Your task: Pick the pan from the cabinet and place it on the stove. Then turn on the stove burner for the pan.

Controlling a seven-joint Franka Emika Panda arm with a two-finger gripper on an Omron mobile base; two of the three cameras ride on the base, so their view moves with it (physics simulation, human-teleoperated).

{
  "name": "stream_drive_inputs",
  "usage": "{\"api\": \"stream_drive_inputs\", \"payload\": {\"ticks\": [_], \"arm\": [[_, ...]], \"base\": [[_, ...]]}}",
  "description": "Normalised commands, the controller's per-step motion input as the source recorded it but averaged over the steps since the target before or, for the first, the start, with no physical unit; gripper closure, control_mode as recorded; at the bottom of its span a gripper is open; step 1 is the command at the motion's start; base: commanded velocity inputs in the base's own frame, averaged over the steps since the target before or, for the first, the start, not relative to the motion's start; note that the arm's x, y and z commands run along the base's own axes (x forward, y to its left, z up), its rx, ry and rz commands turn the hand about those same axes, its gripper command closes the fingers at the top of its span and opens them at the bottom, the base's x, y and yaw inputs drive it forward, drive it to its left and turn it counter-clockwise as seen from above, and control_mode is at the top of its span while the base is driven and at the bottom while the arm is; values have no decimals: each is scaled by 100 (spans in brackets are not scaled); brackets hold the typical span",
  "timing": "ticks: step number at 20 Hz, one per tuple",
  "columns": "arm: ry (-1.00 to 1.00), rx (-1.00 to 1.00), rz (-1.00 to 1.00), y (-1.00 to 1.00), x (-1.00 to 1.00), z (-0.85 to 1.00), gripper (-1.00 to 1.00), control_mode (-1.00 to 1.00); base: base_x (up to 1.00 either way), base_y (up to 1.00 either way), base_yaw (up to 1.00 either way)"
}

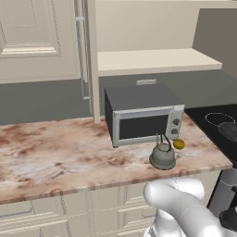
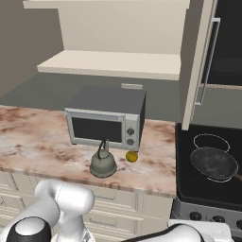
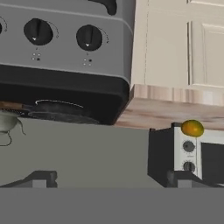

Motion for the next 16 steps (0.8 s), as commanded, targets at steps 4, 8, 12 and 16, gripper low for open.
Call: {"api": "stream_drive_inputs", "payload": {"ticks": [4, 8, 12, 16], "arm": [[0, 0, -2, -3, 13, -18, -100, -100], [0, 0, -2, -8, 12, -24, -100, -100], [0, 0, 0, -7, 8, -26, -100, -100], [0, 0, 0, -10, 9, -23, -100, -100]], "base": [[0, 0, 0], [0, 0, 0], [0, 0, 0], [0, 0, 0]]}}
